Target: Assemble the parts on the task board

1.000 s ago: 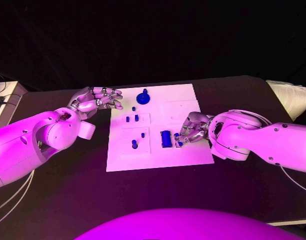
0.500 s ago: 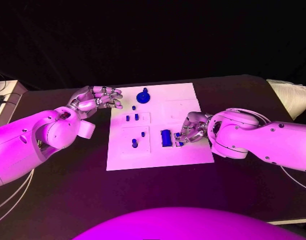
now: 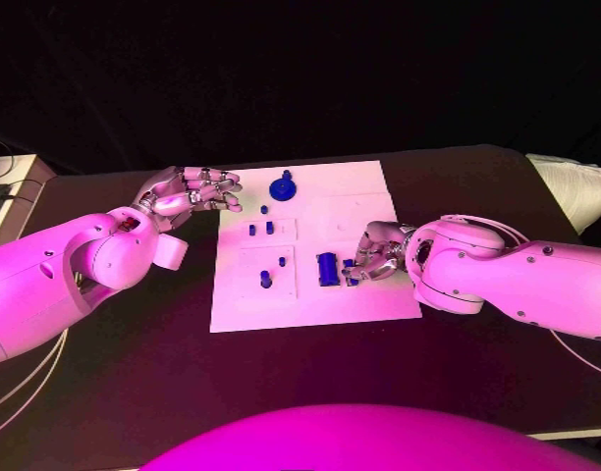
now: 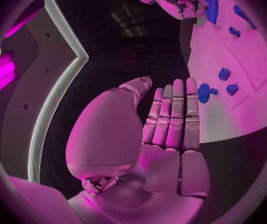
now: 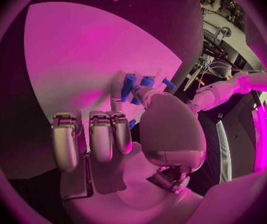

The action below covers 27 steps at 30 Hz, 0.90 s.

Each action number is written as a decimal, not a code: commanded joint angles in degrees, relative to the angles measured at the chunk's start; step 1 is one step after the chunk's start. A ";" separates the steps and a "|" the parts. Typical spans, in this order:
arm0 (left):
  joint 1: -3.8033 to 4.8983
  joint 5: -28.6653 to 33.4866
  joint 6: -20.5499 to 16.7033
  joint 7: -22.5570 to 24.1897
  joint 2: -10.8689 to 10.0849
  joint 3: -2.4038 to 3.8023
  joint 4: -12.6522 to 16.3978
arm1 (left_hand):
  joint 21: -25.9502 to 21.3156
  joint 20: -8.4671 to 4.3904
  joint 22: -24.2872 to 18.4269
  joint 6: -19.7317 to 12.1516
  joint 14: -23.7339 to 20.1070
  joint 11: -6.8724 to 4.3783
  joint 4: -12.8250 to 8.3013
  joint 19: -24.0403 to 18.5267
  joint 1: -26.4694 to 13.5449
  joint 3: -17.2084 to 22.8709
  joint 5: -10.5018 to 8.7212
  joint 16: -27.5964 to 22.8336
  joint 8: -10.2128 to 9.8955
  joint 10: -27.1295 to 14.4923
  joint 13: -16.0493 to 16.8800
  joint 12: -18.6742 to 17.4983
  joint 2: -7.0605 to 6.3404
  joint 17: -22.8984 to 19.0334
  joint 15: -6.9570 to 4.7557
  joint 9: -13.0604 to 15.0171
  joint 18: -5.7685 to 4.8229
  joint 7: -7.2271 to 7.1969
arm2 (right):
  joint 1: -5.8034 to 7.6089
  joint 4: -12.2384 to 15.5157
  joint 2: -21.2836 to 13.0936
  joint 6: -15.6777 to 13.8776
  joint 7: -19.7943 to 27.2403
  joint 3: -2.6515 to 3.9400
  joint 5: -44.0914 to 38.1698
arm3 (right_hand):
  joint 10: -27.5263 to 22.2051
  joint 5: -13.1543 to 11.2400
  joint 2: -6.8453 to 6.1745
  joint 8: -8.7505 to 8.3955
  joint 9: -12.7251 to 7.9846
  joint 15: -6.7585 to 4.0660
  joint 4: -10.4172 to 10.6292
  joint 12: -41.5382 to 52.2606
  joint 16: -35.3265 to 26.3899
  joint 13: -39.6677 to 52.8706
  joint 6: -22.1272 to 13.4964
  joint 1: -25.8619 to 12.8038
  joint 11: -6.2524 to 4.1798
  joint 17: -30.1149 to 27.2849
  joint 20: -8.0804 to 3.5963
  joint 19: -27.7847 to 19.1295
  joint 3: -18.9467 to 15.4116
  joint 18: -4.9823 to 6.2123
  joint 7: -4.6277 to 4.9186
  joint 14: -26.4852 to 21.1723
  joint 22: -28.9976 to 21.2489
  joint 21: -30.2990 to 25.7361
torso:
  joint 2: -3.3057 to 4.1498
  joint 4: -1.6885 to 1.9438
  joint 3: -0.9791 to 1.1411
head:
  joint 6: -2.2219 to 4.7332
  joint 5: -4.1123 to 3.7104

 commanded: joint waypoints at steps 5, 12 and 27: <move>0.01 0.29 1.06 0.08 0.01 0.03 0.20 | -0.20 -0.03 -0.09 -0.29 -0.37 0.25 0.35 0.55 0.30 -0.12 -0.15 0.19 -0.09 -0.09 0.08 -0.06 0.22 0.05 0.13 -0.01 0.23 0.07 | -0.25 -0.08 -0.02 -0.81 -0.12 -0.13 -0.94 | 5.89 -3.07 0.65 0.06 -0.72 -0.28 0.36 0.12 0.37 15.09 0.08 -3.74 -0.27 15.10 -0.25 5.79 -0.72 -1.06 0.41 5.98 14.82 -0.27 | -0.07 -0.04 -0.01 | -0.02 0.03; 0.01 0.27 1.03 -0.01 0.00 0.03 0.18 | -0.32 -0.01 -0.18 -0.27 -0.44 0.29 0.52 0.61 0.20 -0.16 -0.15 0.23 -0.07 -0.11 0.08 -0.06 0.29 0.10 0.16 0.00 0.22 0.11 | -0.31 0.18 -0.46 -2.00 0.07 -0.13 -0.92 | 5.89 -6.98 1.24 0.45 -1.61 -0.31 0.48 0.12 0.37 15.09 0.17 -8.49 -0.34 15.10 -0.24 5.77 -2.40 -1.04 0.31 5.98 14.80 -0.33 | -0.08 -0.03 -0.02 | 0.06 0.01; 0.00 0.26 1.10 -0.07 0.05 0.03 0.05 | -0.35 0.00 -0.21 -0.27 -0.47 0.29 0.56 0.62 0.18 -0.17 -0.15 0.24 -0.07 -0.12 0.08 -0.06 0.31 0.11 0.17 0.00 0.22 0.11 | -0.54 3.53 -4.51 -4.04 0.95 -0.06 0.79 | 5.89 -1.44 1.00 1.94 -2.76 -0.56 0.06 0.12 0.37 15.09 0.03 -10.47 -0.61 15.10 -0.50 5.93 -10.04 -1.19 0.01 5.98 15.00 0.45 | -0.09 -0.05 0.01 | 0.15 0.08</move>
